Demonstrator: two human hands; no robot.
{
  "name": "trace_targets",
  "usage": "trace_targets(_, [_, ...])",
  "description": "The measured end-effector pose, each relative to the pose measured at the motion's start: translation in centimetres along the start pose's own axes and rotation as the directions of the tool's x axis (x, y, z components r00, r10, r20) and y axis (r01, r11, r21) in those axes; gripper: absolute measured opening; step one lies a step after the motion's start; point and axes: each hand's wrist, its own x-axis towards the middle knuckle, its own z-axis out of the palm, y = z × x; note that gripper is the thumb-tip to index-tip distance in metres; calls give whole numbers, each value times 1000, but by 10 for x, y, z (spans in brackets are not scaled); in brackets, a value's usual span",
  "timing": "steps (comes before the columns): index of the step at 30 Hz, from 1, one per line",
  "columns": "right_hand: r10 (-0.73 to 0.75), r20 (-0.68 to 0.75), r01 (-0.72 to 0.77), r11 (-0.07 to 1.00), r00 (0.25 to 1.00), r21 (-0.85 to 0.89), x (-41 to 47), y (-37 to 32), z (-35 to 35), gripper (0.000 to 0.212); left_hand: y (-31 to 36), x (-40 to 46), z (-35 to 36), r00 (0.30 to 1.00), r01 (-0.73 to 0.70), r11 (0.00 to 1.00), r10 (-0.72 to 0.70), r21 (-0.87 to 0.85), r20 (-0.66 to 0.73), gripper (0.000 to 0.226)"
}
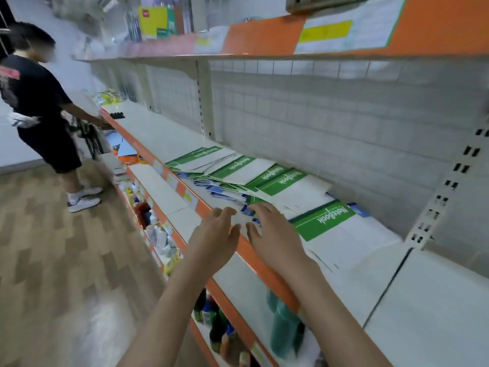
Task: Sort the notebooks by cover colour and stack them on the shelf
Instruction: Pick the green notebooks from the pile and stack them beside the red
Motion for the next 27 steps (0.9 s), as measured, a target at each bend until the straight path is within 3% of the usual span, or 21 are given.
trace_targets(10, [272, -99, -279, 958, 957, -72, 50, 43, -7, 40, 12, 90, 35, 971, -240, 970, 240, -42, -2, 35])
trace_targets(15, [446, -148, -463, 880, 883, -104, 48, 62, -16, 37, 35, 116, 54, 937, -348, 932, 350, -97, -1, 34])
trace_targets(19, [583, -104, -592, 793, 806, -144, 48, 69, -17, 35, 45, 134, 67, 909, -408, 904, 416, -128, 36, 34])
trace_targets(23, [688, 3, -669, 706, 725, -234, 52, 71, -9, 62, 50, 157, 75, 871, -471, 868, 486, -155, 74, 34])
trace_targets(27, [757, -27, -734, 623, 653, -271, 66, 67, -7, 74, 51, 180, 78, 802, -567, 807, 586, -165, 113, 34])
